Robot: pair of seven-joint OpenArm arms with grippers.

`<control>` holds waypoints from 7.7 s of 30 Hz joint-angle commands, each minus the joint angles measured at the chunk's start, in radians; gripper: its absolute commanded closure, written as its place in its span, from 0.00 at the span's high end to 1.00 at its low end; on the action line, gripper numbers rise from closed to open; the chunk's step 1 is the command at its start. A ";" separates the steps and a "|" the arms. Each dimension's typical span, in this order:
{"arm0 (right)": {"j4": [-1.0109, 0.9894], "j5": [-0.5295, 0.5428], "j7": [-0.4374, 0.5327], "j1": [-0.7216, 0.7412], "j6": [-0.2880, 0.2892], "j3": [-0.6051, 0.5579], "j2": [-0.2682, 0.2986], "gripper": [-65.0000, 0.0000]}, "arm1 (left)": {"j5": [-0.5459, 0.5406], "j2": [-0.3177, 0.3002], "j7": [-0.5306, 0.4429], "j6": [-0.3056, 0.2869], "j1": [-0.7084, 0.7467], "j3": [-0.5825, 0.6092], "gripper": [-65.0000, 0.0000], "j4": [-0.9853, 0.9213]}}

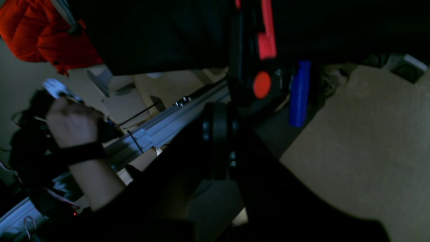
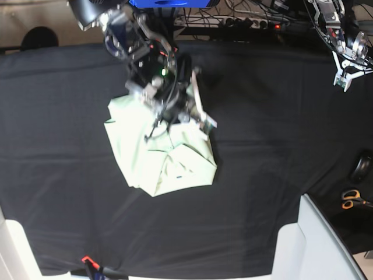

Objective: Fold the T-shirt properly

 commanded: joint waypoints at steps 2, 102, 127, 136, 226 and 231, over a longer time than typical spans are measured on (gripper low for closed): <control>-0.031 0.004 0.014 0.041 -0.004 0.000 -0.010 0.00 | 0.016 -0.011 0.003 0.014 -0.001 -0.006 0.00 0.016; -0.217 1.083 0.035 -0.160 0.079 0.824 0.092 0.66 | -0.052 0.139 -0.083 0.014 -0.117 0.095 0.00 0.016; -0.246 1.089 0.027 -0.173 0.145 0.824 0.089 0.00 | -0.050 0.138 -0.083 0.014 -0.117 0.095 0.00 0.014; -0.238 1.089 -0.016 -0.212 0.145 0.824 0.066 0.00 | -0.050 0.138 -0.083 0.014 -0.118 0.095 0.00 0.014; -1.458 -0.030 0.956 -0.117 -0.145 0.951 0.163 0.00 | -0.042 0.040 -0.790 0.014 -0.328 0.127 0.00 -1.485; -1.457 -0.030 0.953 -0.117 -0.145 0.951 0.194 0.00 | -0.042 0.057 -0.850 0.016 -0.322 0.146 0.00 -1.434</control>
